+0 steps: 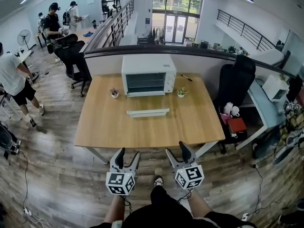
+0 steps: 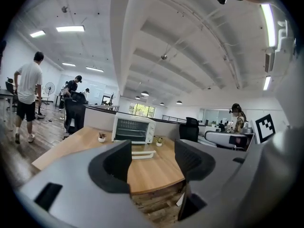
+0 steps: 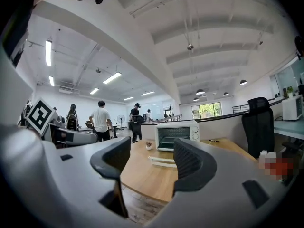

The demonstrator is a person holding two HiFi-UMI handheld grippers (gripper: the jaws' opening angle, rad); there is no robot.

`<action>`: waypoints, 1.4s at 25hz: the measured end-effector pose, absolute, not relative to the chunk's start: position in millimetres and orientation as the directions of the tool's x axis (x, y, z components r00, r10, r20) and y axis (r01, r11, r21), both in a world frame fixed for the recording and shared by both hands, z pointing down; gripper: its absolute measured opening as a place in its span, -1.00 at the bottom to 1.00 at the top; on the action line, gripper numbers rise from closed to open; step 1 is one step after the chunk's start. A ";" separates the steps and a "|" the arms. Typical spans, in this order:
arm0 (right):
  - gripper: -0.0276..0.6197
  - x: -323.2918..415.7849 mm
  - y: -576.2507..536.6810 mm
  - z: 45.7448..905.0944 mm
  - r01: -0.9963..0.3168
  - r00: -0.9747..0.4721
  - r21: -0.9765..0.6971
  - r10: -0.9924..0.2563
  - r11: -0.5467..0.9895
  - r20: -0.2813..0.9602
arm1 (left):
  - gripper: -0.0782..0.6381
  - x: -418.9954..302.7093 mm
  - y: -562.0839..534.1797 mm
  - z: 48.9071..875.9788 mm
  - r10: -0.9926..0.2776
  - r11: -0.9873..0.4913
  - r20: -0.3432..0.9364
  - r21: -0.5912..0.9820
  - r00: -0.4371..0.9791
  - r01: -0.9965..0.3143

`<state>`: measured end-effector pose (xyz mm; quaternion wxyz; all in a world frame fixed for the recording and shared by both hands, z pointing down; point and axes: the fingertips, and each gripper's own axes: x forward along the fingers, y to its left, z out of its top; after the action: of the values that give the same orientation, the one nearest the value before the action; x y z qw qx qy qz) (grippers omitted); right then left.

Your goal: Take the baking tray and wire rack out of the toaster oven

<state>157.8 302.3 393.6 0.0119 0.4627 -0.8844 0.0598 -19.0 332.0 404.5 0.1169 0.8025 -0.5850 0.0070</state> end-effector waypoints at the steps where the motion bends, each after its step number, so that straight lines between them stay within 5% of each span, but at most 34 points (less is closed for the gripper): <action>1: -0.05 157.8 286.1 396.0 -0.818 -0.574 -0.107 -0.816 0.565 0.076 | -0.04 -19.1 316.9 406.6 -0.939 -0.281 0.151 0.187 0.310 -0.941; 35: -0.04 160.2 -24.1 449.8 -0.765 -0.637 -0.249 -0.753 0.594 0.163 | -0.04 -5.4 4.7 462.9 -0.925 -0.195 0.237 0.373 0.297 -0.907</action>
<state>160.2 -24.1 449.8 0.0200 0.4253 -0.8924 0.1492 -5.4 4.7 462.9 0.2259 0.7729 -0.5927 -0.0197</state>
